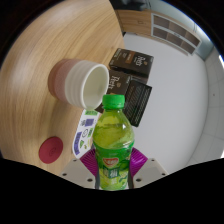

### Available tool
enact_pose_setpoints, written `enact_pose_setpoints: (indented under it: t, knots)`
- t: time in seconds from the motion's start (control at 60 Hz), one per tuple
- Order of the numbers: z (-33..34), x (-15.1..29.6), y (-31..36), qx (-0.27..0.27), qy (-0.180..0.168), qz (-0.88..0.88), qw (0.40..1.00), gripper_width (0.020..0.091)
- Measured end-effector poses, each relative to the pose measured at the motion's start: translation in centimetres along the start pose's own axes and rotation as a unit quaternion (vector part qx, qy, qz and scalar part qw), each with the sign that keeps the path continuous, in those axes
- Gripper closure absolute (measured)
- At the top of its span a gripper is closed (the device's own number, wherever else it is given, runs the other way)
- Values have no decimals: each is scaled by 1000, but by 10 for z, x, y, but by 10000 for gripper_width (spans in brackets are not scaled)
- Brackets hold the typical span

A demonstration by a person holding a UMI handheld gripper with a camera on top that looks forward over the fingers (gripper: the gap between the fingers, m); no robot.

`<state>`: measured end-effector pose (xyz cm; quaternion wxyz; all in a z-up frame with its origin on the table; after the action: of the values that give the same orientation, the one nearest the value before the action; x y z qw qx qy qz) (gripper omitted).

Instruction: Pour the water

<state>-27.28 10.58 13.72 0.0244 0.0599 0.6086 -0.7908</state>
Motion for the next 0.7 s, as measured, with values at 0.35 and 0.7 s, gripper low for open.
enact_pose_setpoints:
  t: [0.35, 0.7]
  knots:
    - [-1, 5, -10, -9, 12, 63, 998, 732]
    - [44, 12, -33, 80, -71, -491, 865, 714]
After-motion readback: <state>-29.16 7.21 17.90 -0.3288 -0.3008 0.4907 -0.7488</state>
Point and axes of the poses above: the point between the fingertips, and its own axes, seen from behind it with the camera up: y to the left, x up, z backward, against the way the camera looks, the point moved 4 cm from there along z, backward, against the way the camera looks, and after that the axes turned 14 degrees about -z, right-handed, at the moved point
